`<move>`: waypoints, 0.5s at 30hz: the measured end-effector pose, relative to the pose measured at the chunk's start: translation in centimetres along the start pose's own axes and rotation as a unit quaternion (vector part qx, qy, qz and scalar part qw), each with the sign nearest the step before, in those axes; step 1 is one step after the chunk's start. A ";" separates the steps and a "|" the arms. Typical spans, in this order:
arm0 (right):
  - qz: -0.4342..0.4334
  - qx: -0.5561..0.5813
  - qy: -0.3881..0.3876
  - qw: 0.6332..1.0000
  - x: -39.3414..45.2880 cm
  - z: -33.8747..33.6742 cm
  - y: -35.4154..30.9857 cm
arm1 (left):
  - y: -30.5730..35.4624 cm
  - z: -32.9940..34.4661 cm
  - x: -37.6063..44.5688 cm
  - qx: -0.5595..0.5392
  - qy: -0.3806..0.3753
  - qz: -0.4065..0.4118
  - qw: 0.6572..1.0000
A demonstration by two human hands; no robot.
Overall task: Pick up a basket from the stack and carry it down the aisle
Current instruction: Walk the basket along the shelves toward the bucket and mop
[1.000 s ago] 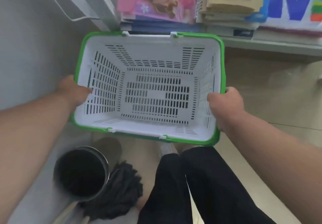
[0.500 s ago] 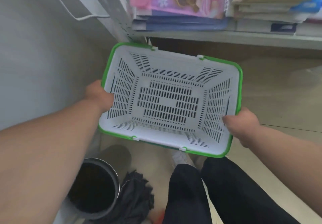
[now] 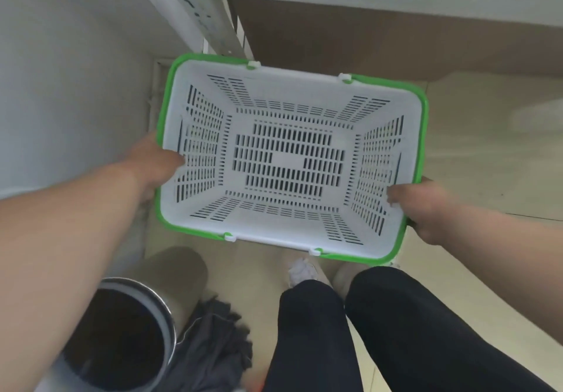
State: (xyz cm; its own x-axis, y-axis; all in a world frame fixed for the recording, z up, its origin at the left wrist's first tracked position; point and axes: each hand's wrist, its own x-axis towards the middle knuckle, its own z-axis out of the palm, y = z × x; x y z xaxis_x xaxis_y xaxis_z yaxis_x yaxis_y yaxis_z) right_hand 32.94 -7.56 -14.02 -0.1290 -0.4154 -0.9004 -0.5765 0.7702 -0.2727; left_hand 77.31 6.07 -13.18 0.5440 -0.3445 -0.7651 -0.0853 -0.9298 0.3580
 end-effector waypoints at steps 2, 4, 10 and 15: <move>0.003 0.009 0.001 1.000 0.0 -0.2 -0.3 | -0.2 -0.2 -0.2 0.003 -0.018 -0.010 1.000; 0.008 0.024 0.021 0.999 -0.8 -0.5 -0.8 | -0.3 0.0 -1.3 -0.010 -0.008 -0.035 0.999; 0.022 -0.008 0.069 0.997 -5.9 -4.2 -2.9 | -0.3 -0.6 -9.2 -0.094 0.001 -0.095 0.991; -0.007 -0.071 0.049 0.996 -12.9 -7.5 -7.5 | -1.7 -2.4 -18.7 -0.174 0.028 -0.135 0.975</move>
State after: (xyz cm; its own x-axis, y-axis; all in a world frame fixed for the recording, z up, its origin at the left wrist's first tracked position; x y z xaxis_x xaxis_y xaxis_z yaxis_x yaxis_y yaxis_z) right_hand 32.88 -11.66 2.21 -0.1938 -0.4764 -0.8576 -0.6864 0.6904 -0.2284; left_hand 69.30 14.36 1.82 0.5533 -0.0754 -0.8295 0.3517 -0.8816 0.3147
